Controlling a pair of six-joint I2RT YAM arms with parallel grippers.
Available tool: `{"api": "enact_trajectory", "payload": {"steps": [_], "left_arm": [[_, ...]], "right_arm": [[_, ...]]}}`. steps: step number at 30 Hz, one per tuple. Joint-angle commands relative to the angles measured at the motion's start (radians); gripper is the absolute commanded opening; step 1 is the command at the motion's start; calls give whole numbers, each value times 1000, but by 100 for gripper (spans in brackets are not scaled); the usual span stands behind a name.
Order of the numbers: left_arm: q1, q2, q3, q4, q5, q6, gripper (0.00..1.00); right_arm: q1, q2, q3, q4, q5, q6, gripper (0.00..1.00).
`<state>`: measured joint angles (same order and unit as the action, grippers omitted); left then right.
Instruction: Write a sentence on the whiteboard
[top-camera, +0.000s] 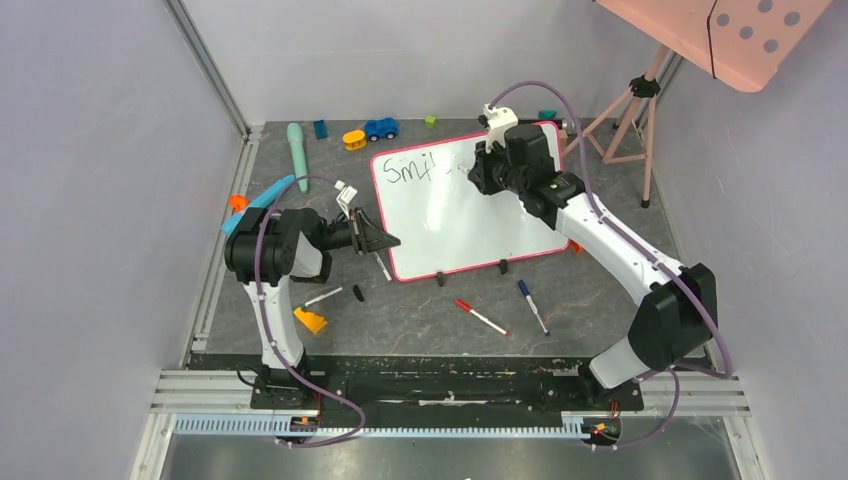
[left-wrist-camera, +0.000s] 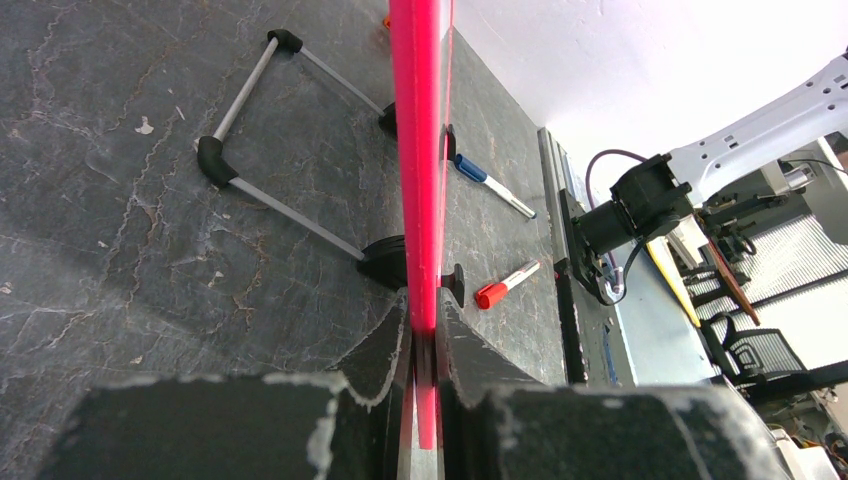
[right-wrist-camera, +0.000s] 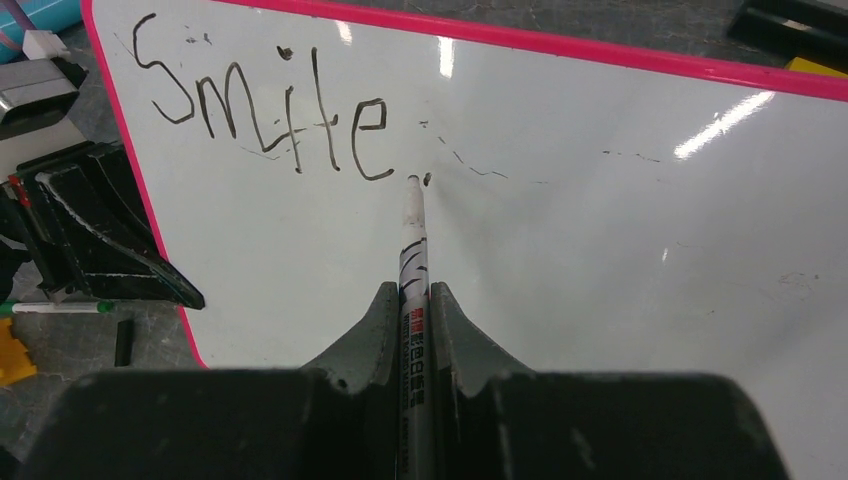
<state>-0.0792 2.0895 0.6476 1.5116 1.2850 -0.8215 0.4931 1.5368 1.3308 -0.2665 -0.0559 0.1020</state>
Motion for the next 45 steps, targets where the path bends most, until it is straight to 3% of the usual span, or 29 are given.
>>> {"api": "enact_trajectory", "payload": {"steps": [1, 7, 12, 19, 26, 28, 36, 41, 45], "left_arm": [[-4, -8, -24, 46, 50, 74, 11], [-5, -10, -25, 45, 53, 74, 20], [-6, -13, -26, 46, 59, 76, 35], [-6, -16, -28, 45, 56, 76, 36], [-8, -25, -23, 45, 65, 71, 69], [-8, -32, -26, 45, 62, 71, 74], [-10, -48, -52, 45, 29, 133, 72], [-13, -75, -97, 45, 15, 298, 64], [-14, -42, -64, 46, 27, 266, 66]], "right_arm": [[-4, -52, 25, 29, -1, 10, 0], [-7, -54, 25, 21, 16, 9, 0], [-7, -59, 20, 7, 10, 2, 0], [-7, -81, -4, 8, -14, -1, 0], [-6, -97, -11, 12, -28, -11, 0], [-6, -106, -21, 20, -29, -10, 0], [-5, -146, -85, 60, -33, -1, 0], [-5, -153, -92, 60, -38, 7, 0], [-5, -159, -92, 53, -36, 3, 0]]}}
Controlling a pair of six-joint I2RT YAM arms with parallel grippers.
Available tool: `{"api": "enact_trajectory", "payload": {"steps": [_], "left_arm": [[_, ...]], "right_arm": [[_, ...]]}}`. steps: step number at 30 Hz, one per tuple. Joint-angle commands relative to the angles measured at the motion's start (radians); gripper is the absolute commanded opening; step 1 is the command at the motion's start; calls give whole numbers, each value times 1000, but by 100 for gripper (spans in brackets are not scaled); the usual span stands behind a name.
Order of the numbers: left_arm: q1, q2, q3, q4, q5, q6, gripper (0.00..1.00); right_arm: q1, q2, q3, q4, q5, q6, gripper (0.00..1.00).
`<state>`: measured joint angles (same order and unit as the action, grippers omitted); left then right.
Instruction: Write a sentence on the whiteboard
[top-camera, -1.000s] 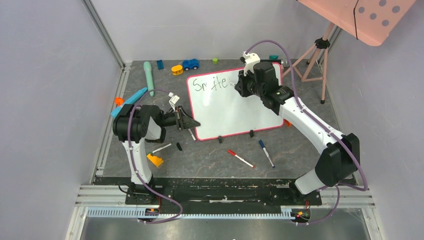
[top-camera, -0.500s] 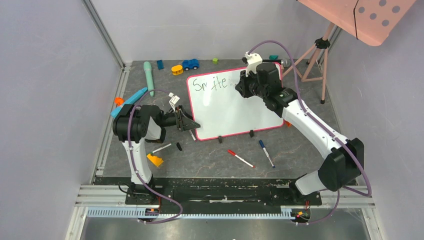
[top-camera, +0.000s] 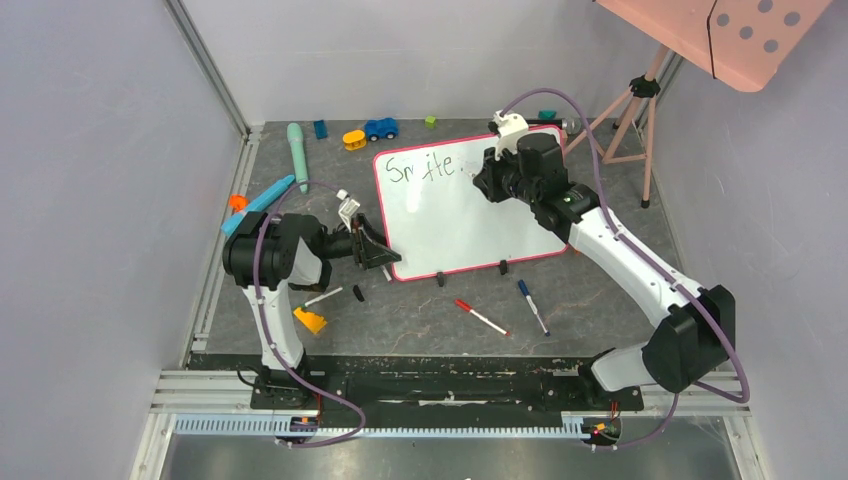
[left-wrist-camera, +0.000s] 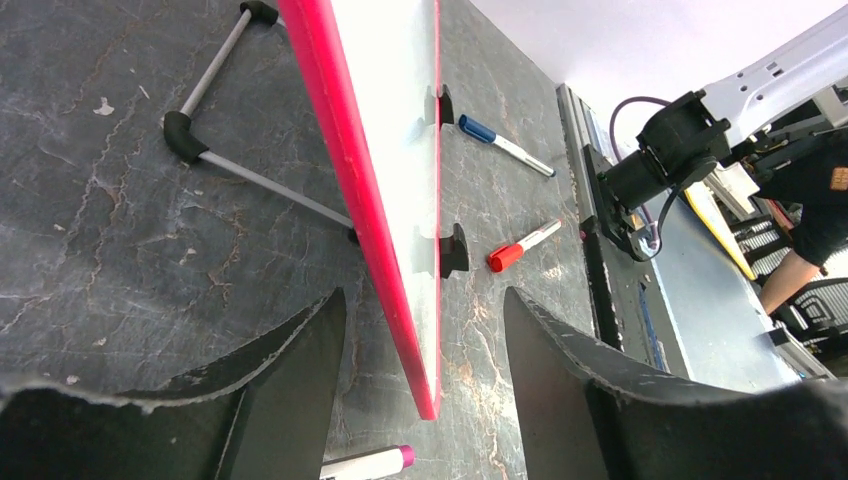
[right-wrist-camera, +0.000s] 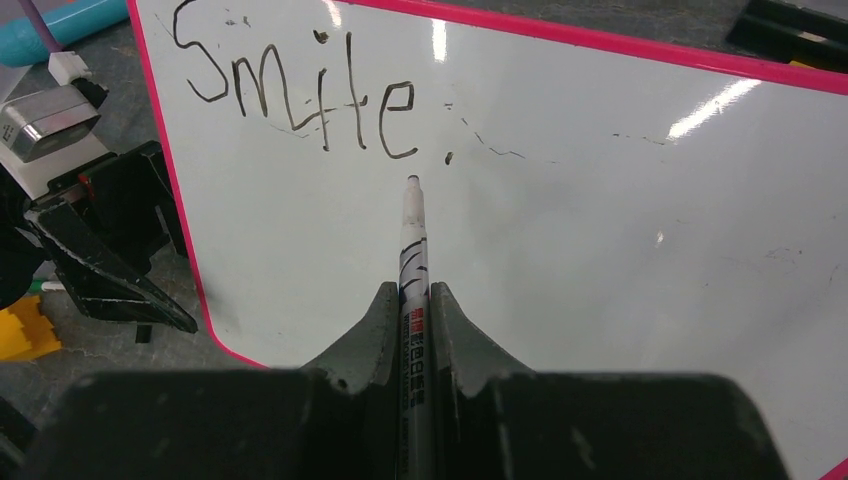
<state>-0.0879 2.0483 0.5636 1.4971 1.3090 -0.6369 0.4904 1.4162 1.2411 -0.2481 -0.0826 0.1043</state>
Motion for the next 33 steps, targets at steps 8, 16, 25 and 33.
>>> {"api": "enact_trajectory", "payload": {"steps": [8, 16, 25, 33], "left_arm": [[-7, 7, 17, 60, -11, 82, 53], [-11, 11, 35, 60, 0, 61, 9], [-10, -7, -16, 60, 5, 135, 2], [-13, 10, 7, 60, 23, 116, 2]], "right_arm": [[-3, -36, -8, 41, -9, 3, 0], [10, -48, -36, 44, -11, 8, 0], [31, -62, -85, 57, 3, 4, 0], [90, -63, -86, 64, 47, 11, 0]]}}
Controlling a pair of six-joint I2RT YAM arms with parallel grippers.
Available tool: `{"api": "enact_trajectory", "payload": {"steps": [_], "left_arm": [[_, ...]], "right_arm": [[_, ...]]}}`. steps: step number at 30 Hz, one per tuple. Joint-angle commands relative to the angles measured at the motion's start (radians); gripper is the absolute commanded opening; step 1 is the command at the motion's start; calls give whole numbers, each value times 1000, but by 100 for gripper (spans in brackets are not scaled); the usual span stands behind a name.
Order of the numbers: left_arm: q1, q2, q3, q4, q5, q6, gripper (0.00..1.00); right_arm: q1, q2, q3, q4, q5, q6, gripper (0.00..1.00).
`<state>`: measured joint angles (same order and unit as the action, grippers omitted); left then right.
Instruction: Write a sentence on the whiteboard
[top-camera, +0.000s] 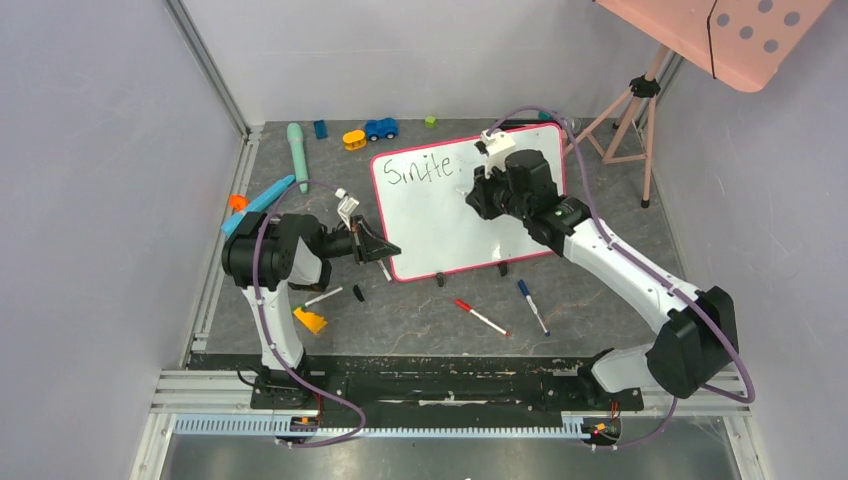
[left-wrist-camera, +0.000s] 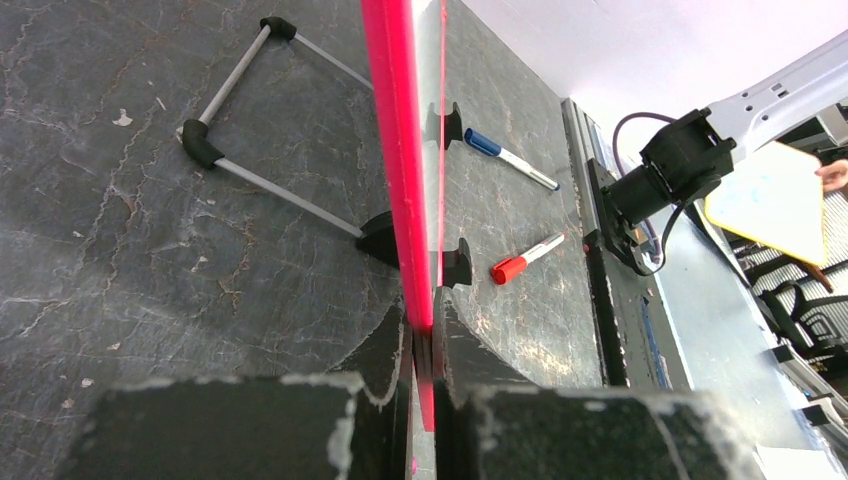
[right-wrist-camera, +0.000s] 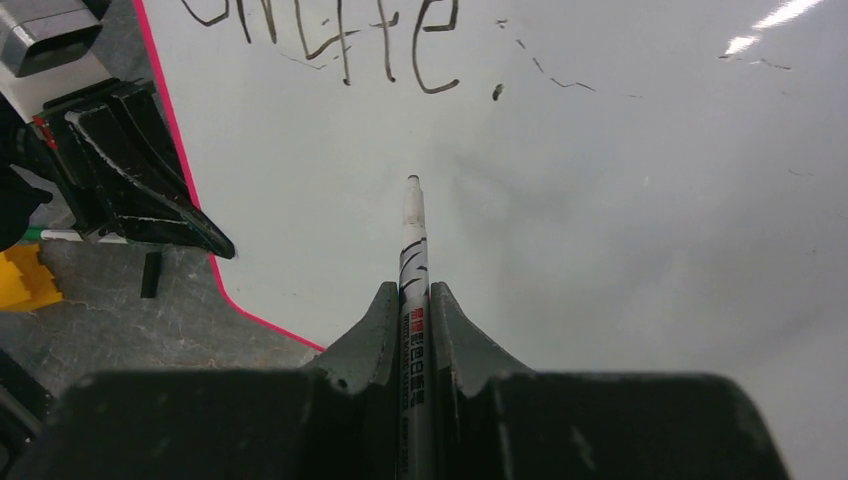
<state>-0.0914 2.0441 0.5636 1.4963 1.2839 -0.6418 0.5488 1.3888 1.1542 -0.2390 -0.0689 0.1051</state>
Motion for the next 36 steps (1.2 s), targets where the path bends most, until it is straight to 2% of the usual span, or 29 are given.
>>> {"api": "enact_trajectory", "payload": {"steps": [1, 18, 30, 36], "left_arm": [[-10, 16, 7, 60, 48, 121, 3], [-10, 31, 22, 61, 69, 115, 8], [-10, 29, 21, 61, 72, 116, 11], [-10, 31, 23, 61, 74, 113, 12]], "right_arm": [[42, -37, 0, 54, 44, 7, 0], [135, -10, -16, 102, 114, 3, 0], [157, 76, 71, 107, 93, -23, 0], [157, 114, 118, 88, 153, -22, 0]]}}
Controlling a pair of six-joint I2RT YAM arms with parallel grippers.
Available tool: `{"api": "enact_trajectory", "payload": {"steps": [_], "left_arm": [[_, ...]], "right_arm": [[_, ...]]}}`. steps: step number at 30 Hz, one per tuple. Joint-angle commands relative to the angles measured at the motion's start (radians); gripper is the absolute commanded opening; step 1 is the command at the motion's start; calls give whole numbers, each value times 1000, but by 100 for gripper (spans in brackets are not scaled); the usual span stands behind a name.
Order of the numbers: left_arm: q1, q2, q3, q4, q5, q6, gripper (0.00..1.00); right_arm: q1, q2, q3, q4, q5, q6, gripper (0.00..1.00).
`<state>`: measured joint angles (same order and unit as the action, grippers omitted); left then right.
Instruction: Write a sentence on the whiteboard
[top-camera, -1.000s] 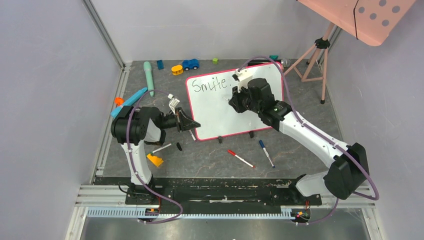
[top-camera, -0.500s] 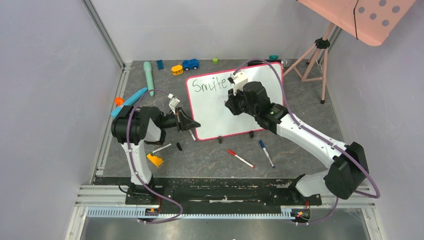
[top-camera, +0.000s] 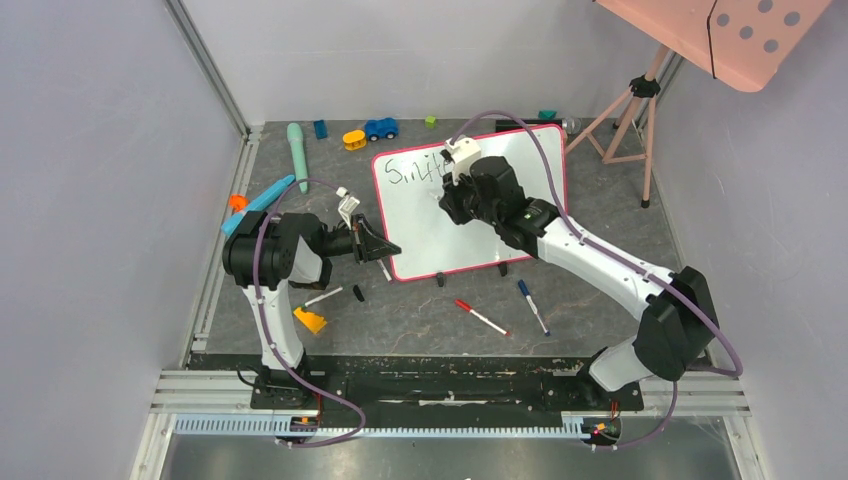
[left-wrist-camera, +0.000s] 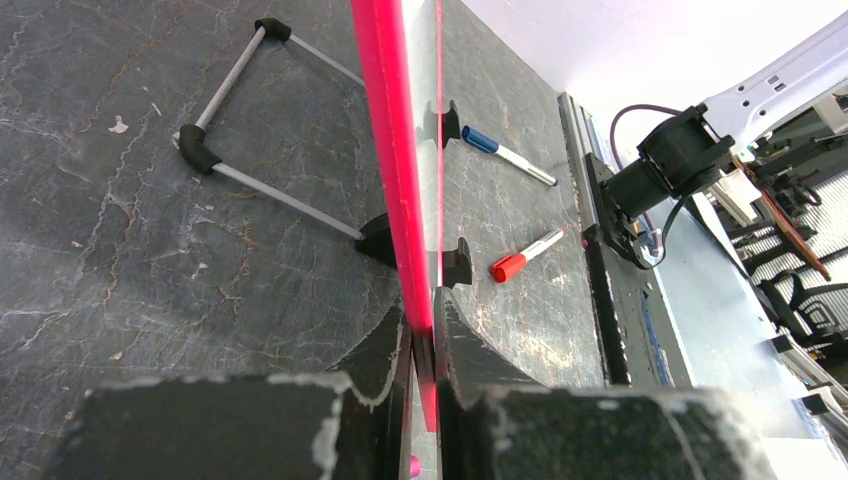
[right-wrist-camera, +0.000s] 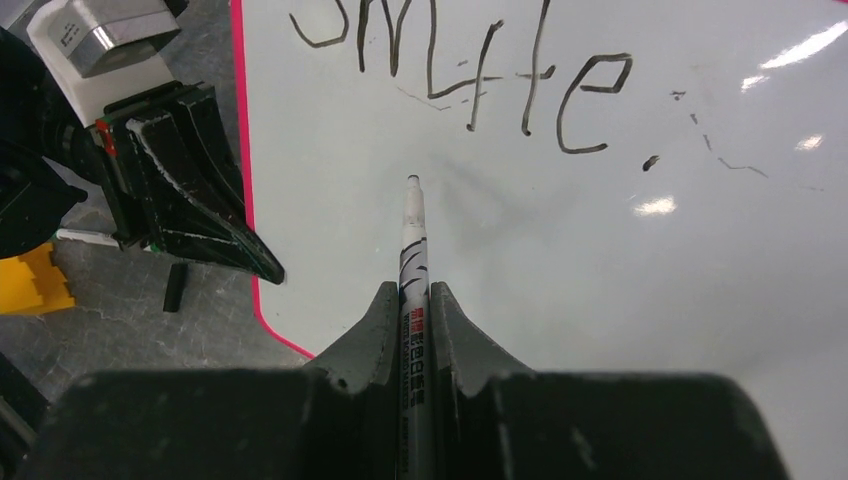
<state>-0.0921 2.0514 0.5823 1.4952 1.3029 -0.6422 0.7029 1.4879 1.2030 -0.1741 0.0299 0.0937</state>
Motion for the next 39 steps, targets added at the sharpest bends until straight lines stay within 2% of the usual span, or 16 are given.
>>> {"api": "enact_trajectory", "payload": {"steps": [1, 12, 35, 36, 37, 39], "left_arm": [[-11, 25, 7, 62, 55, 113, 13], [-10, 40, 26, 62, 53, 87, 15], [-10, 40, 26, 62, 53, 89, 15], [-10, 40, 27, 62, 54, 89, 15], [-10, 39, 26, 62, 54, 89, 15], [-9, 39, 27, 62, 54, 90, 15]], "right_arm": [[3, 18, 74, 19, 66, -11, 0], [3, 19, 62, 13, 95, -5, 0], [1, 105, 153, -70, 135, -9, 0], [1, 107, 68, -74, 137, -7, 0], [1, 107, 148, -76, 138, -6, 0], [1, 106, 143, -80, 138, -7, 0]]}}
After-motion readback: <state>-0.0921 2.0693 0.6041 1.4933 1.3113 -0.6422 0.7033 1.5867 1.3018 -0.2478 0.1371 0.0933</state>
